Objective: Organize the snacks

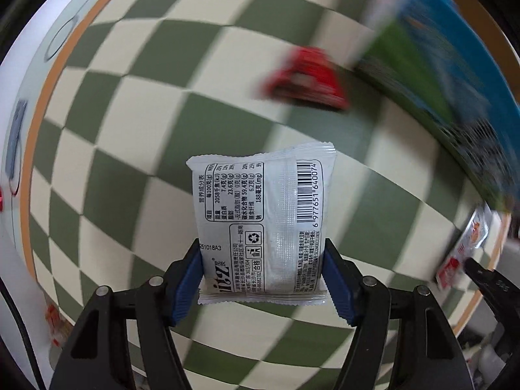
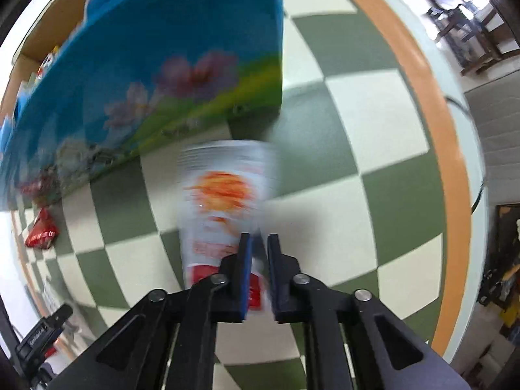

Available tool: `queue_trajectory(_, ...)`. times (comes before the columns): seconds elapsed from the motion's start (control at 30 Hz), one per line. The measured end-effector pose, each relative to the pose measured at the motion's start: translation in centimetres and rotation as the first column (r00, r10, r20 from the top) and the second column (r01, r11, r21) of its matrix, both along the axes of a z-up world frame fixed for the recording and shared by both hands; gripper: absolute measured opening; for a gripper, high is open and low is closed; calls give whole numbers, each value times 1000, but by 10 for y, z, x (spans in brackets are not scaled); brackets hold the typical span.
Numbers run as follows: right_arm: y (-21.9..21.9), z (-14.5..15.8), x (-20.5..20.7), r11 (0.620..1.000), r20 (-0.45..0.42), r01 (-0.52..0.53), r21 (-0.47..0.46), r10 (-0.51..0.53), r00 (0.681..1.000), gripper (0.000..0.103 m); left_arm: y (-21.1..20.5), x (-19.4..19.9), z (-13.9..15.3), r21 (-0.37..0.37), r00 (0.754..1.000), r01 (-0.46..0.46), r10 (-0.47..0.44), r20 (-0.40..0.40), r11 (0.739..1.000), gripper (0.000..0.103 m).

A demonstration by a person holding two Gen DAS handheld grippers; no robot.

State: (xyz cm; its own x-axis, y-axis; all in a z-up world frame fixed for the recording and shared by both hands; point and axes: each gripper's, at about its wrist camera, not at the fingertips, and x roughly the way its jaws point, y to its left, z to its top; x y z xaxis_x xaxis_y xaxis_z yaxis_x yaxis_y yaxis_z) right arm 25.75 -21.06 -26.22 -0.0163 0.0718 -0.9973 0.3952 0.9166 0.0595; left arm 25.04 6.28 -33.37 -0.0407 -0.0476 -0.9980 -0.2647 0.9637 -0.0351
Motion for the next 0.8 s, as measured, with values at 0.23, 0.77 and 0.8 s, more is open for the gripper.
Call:
queue_trajectory(0.23,0,-1,-6,996,-11,57,63,-56,998,26,-63,1,-3,-1,993,115,-115,-3,993,67)
queue_trajectory(0.77,69,-17,49,989,-88,-132,-72,125,988,57,-104,11,0,61,973,232,-231,-16,971,67)
queue_trajectory(0.8,74,-15,46,985,-80,-157,-70,151,985,51,-107,11,0,59,973,229,-229,-16,972,67)
